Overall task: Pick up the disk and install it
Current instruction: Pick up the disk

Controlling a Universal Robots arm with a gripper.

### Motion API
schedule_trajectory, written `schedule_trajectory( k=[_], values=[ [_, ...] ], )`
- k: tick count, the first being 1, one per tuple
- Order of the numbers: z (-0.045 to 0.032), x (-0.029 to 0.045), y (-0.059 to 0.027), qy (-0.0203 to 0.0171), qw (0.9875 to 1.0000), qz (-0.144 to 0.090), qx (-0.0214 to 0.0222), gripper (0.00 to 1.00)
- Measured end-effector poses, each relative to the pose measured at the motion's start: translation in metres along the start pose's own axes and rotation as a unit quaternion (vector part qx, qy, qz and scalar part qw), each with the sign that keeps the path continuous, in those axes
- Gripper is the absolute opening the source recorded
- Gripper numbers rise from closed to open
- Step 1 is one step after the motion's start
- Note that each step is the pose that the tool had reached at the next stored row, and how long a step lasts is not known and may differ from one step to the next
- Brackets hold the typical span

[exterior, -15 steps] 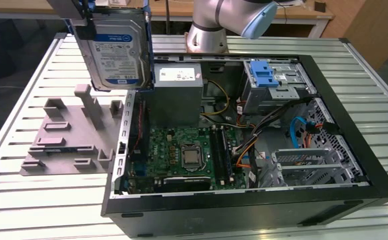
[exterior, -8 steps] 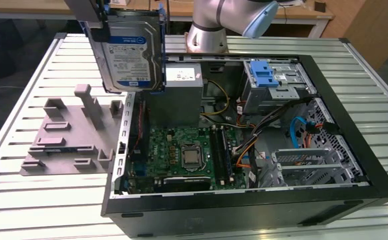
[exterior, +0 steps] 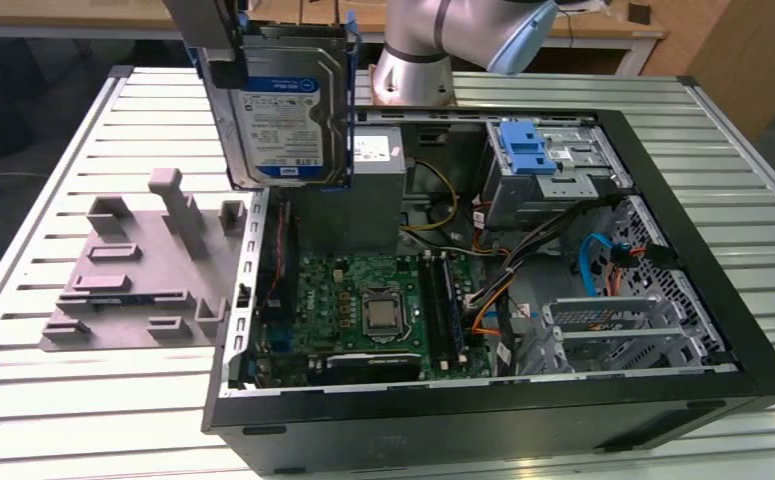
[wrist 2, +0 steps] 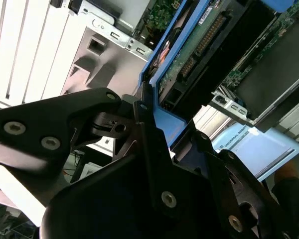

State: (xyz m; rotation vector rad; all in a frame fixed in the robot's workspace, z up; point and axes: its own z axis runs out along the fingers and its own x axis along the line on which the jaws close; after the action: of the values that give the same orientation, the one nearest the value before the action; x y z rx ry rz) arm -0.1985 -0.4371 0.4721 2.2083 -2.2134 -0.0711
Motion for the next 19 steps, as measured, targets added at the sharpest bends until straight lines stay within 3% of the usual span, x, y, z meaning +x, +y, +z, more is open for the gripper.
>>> schedule_trajectory(
  k=[7,19],
  values=[
    [-0.0009,0.0046,-0.0197,0.0,1.0,0.0,-0.0001,0.36],
    [-0.0022,0.0076,-0.0623,0.0,1.0,0.0,-0.0001,0.36]
  ],
)
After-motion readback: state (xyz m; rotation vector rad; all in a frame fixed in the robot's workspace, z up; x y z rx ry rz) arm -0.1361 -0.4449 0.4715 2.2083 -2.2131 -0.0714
